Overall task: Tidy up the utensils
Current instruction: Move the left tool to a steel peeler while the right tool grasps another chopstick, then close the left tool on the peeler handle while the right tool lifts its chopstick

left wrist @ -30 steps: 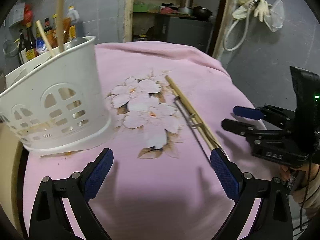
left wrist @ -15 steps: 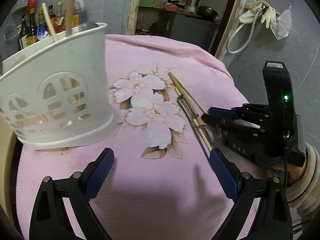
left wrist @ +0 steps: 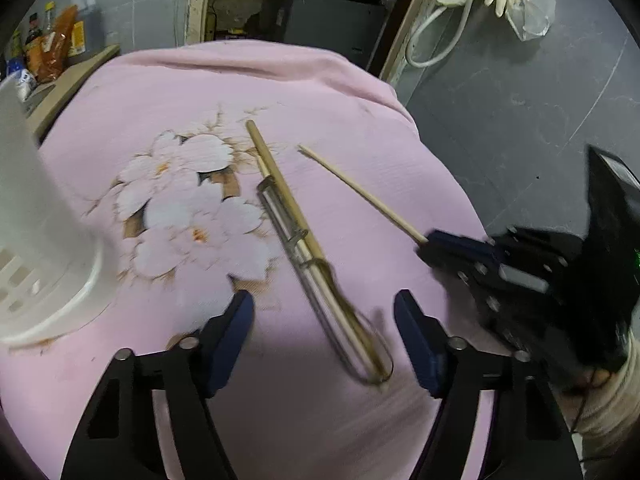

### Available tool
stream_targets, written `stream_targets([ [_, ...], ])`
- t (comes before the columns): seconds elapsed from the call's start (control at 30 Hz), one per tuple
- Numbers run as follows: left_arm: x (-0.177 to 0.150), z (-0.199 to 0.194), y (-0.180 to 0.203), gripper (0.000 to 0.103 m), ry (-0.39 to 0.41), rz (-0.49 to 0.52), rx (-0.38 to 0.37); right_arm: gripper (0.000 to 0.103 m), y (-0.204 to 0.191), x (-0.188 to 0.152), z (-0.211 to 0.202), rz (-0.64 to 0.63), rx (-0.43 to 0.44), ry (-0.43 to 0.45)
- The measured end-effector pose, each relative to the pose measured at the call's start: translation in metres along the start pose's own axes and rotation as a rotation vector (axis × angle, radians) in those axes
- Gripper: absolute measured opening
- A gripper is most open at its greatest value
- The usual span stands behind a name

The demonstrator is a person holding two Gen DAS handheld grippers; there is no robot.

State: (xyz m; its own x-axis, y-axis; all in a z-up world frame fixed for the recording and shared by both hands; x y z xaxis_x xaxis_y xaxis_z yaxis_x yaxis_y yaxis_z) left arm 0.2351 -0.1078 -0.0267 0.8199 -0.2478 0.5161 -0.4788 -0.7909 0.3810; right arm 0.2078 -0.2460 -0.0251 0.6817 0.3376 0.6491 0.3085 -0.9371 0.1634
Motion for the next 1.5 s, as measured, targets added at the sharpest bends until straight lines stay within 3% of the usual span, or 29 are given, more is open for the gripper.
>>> stream_targets([
  [0.1, 0.007, 0.014, -0.009, 0.046, -0.043, -0.052, -0.011, 0.001, 0.003, -0.008, -0.005, 0.009, -0.001, -0.001],
  [0.3, 0.015, 0.015, -0.023, 0.021, -0.042, -0.126, -0.071, 0.001, 0.007, -0.017, -0.009, 0.042, 0.009, 0.006],
  [0.6, 0.01, 0.004, -0.031, 0.017, -0.045, -0.191, -0.128, 0.001, 0.005, -0.022, -0.012, 0.066, 0.007, 0.002],
  [1.07, -0.06, -0.067, -0.038, 0.017, -0.025, -0.155, -0.148, 0.001, -0.02, -0.052, -0.04, 0.024, 0.037, -0.072],
  [1.27, -0.073, -0.078, -0.031, 0.017, -0.04, -0.093, -0.089, 0.008, -0.032, -0.053, -0.046, 0.0, 0.082, -0.14],
  [1.4, -0.064, -0.071, -0.035, 0.017, -0.081, -0.093, -0.091, 0.022, -0.031, -0.037, -0.03, 0.024, 0.105, -0.166],
  [1.5, -0.055, -0.067, -0.039, 0.018, -0.112, -0.084, -0.075, 0.023, -0.031, -0.019, -0.013, 0.019, 0.119, -0.199],
])
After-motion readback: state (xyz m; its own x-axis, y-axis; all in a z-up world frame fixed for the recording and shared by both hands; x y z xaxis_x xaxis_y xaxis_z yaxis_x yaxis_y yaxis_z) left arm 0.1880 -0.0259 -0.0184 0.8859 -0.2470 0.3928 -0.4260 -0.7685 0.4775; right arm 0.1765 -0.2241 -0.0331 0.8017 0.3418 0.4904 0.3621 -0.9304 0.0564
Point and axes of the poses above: each gripper's, at about its wrist camera, not at the fingertips, and z roughly the way its jaws point, y to its right, x to its top, the point moved 1 cm from there along z, roughly the way its jaws point, and after that the axes turned 9 degrees about -x, right-handed, at the moved point
